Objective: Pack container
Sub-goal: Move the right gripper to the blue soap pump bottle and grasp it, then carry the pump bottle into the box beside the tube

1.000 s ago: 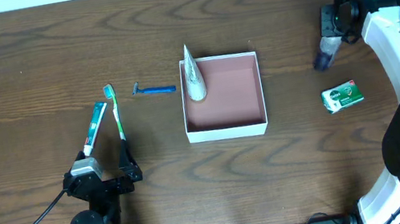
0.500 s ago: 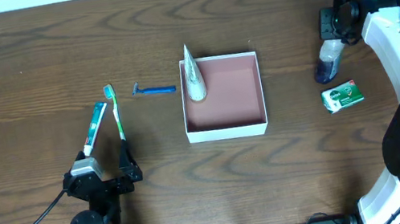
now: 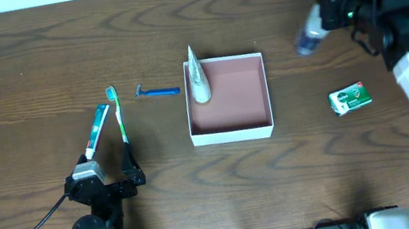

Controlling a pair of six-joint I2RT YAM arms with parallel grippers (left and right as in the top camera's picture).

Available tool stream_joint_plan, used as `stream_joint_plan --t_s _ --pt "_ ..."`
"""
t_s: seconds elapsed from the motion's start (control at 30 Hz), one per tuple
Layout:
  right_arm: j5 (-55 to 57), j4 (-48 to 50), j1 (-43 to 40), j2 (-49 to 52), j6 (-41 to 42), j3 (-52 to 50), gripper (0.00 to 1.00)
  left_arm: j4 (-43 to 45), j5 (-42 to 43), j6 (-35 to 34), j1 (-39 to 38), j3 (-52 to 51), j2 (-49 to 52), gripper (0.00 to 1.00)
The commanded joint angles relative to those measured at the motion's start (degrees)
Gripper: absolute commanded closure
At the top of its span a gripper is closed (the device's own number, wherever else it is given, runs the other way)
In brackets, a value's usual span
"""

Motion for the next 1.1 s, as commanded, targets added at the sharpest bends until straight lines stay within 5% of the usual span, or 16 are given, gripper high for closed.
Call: stream_joint_plan --t_s 0.0,0.4,1.07 --pt "-4.57 1.14 6.82 -2.62 0.15 0.85 0.94 -0.94 -0.02 0.11 0.35 -1.60 -0.28 0.02" --pt "3.96 3.26 25.07 2.86 0.13 0.83 0.93 -0.94 -0.02 0.09 0.35 -1.60 -0.28 0.02" --pt "4.68 4.61 25.86 14.25 -1.55 0.83 0.93 -0.96 -0.02 0.11 0.35 -1.60 -0.28 0.02"
